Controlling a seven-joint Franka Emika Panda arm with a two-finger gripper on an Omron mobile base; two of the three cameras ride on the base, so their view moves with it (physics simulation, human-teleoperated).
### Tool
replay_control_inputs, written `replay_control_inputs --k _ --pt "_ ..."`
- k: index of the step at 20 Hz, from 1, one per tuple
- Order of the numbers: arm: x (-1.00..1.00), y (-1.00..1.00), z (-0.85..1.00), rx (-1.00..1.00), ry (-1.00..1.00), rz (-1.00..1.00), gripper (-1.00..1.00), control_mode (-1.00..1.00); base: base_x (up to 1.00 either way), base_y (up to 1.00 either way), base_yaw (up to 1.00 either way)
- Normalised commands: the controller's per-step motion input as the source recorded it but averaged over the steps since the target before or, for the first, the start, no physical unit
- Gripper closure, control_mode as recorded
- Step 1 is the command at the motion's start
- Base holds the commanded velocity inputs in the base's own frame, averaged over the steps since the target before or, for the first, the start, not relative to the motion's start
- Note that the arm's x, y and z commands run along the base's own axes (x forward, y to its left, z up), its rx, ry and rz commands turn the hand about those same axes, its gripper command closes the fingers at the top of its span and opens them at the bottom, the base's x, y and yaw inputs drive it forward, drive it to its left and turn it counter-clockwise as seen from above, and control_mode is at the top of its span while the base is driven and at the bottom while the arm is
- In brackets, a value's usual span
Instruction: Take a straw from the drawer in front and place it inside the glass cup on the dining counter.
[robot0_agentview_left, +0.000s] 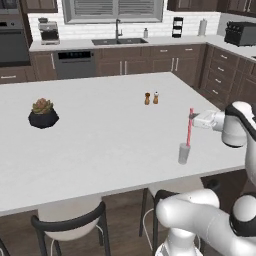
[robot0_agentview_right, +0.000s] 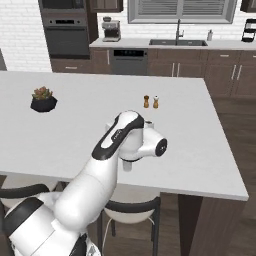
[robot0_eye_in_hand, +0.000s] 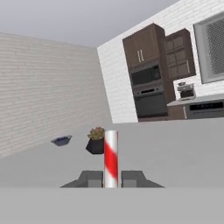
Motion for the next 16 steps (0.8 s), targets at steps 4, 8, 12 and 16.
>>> replay_control_inputs --k 4,8,12,16 --pt "0.14 -0.11 -0.09 0.00 -0.07 0.00 1.00 -1.00 0.00 0.00 0.00" --pt "0.14 -0.15 -0.05 0.00 -0.07 0.00 1.00 -1.00 0.00 0.00 0.00" --pt "0.13 -0.10 -0.17 -0.01 -0.03 0.00 1.00 -1.00 0.00 0.00 0.00" --pt "0.11 -0.09 -0.26 -0.02 0.00 0.00 1.00 -1.00 0.00 0.00 0.00"
